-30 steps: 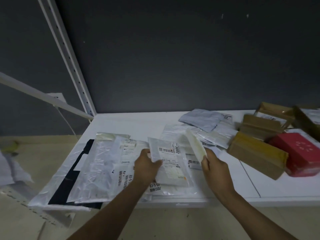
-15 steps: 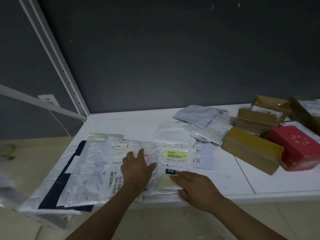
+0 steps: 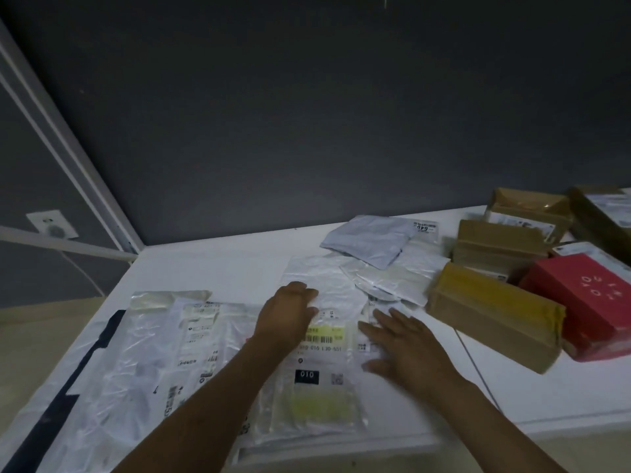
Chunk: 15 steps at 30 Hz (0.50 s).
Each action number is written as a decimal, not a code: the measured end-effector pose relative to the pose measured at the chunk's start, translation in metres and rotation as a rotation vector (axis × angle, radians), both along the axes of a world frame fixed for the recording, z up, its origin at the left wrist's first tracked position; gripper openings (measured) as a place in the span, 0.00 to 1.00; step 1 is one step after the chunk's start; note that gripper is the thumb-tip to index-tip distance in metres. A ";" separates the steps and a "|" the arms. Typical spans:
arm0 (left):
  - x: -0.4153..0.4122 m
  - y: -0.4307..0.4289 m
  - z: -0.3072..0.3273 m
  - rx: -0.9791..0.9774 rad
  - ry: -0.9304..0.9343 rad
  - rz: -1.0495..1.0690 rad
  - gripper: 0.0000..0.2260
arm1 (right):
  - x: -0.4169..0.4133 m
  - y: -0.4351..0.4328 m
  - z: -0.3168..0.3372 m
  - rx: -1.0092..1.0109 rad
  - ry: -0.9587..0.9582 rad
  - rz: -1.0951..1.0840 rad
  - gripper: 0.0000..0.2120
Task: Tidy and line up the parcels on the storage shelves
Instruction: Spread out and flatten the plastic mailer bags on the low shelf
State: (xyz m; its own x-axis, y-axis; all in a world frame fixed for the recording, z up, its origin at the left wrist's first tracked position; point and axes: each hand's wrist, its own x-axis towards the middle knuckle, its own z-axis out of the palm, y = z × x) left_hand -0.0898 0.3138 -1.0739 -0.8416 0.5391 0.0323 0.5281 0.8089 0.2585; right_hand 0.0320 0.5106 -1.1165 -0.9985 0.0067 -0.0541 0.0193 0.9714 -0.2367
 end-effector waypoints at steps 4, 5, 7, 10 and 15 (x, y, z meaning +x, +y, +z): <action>-0.037 0.012 -0.015 -0.083 -0.075 -0.008 0.25 | -0.022 0.014 -0.006 0.077 0.061 0.007 0.44; -0.045 0.013 -0.019 -0.077 -0.113 -0.009 0.27 | -0.029 0.018 -0.009 0.098 0.064 -0.002 0.39; -0.061 0.015 -0.022 -0.086 -0.136 -0.014 0.28 | -0.043 0.028 -0.014 0.072 0.091 -0.030 0.35; -0.079 0.017 -0.025 -0.165 -0.019 -0.039 0.28 | -0.056 0.032 -0.019 0.070 0.139 -0.058 0.36; -0.086 0.017 -0.029 -0.167 0.158 -0.035 0.17 | -0.065 0.023 -0.023 0.118 0.204 -0.113 0.27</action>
